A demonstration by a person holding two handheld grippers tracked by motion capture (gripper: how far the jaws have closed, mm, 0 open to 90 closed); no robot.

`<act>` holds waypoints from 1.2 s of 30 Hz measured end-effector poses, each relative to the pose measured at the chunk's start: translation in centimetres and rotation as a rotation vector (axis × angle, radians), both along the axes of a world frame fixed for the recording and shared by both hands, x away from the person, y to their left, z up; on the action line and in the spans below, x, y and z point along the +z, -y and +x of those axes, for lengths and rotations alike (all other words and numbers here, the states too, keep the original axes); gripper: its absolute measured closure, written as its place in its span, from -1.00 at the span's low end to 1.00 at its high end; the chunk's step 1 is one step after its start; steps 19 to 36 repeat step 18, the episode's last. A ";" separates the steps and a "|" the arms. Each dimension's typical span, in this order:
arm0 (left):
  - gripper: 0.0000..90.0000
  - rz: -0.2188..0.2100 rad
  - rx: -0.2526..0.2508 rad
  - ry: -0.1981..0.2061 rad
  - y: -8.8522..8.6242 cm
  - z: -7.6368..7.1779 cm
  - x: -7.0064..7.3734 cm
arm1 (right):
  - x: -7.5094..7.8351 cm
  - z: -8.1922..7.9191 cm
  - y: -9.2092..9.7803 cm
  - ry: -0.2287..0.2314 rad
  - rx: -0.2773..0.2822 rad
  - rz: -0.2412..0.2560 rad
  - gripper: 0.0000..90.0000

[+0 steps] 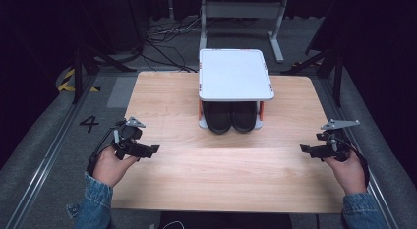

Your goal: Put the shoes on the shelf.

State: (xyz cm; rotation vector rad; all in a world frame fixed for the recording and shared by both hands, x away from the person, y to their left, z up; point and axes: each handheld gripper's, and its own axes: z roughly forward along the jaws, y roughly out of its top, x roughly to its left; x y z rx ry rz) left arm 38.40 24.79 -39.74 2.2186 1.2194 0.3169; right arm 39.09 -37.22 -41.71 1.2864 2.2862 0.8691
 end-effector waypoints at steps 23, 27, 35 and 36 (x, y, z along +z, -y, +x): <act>-0.64 -0.033 0.077 0.027 -1.2 1.4 -4.7 | -4.8 1.9 1.7 -0.035 -0.038 0.066 -0.65; -0.64 -0.033 0.077 0.027 -1.2 1.4 -4.7 | -4.8 1.9 1.7 -0.035 -0.038 0.066 -0.65; -0.64 -0.033 0.077 0.027 -1.2 1.4 -4.7 | -4.8 1.9 1.7 -0.035 -0.038 0.066 -0.65; -0.64 -0.033 0.077 0.027 -1.2 1.4 -4.7 | -4.8 1.9 1.7 -0.035 -0.038 0.066 -0.65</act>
